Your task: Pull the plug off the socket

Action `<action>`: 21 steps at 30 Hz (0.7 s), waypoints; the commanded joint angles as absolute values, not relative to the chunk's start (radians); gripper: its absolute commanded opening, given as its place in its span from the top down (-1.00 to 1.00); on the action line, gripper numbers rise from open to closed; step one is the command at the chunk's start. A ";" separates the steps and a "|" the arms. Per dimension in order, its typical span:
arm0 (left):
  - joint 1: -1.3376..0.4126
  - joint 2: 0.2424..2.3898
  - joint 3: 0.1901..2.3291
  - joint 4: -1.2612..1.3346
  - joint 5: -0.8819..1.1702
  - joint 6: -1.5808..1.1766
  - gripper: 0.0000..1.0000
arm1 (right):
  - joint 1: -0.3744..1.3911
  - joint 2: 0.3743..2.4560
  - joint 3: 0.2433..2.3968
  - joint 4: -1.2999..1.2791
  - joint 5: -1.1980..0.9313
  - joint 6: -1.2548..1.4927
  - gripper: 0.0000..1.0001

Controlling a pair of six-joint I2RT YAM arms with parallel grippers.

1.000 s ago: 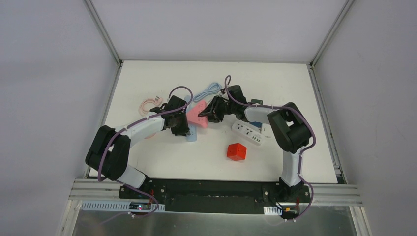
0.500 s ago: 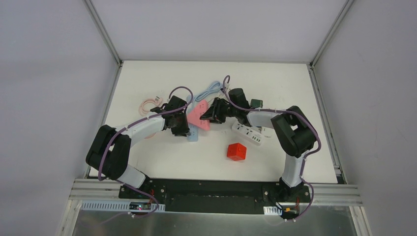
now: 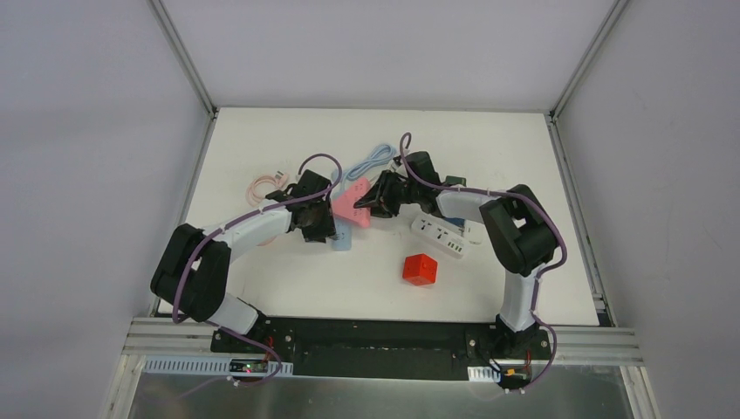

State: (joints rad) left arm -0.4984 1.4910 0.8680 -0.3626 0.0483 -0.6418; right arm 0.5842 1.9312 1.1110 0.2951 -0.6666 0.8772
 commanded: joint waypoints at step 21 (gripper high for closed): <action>-0.522 1.438 0.803 -0.279 0.009 -0.569 -0.37 | 0.613 2.011 1.111 0.427 -0.833 0.897 1.00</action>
State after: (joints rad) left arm -0.5098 1.4189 0.8101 -0.2501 0.0864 -0.6075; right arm 0.5976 1.9751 1.0996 0.4076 -0.7246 0.8700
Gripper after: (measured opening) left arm 0.684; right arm 0.367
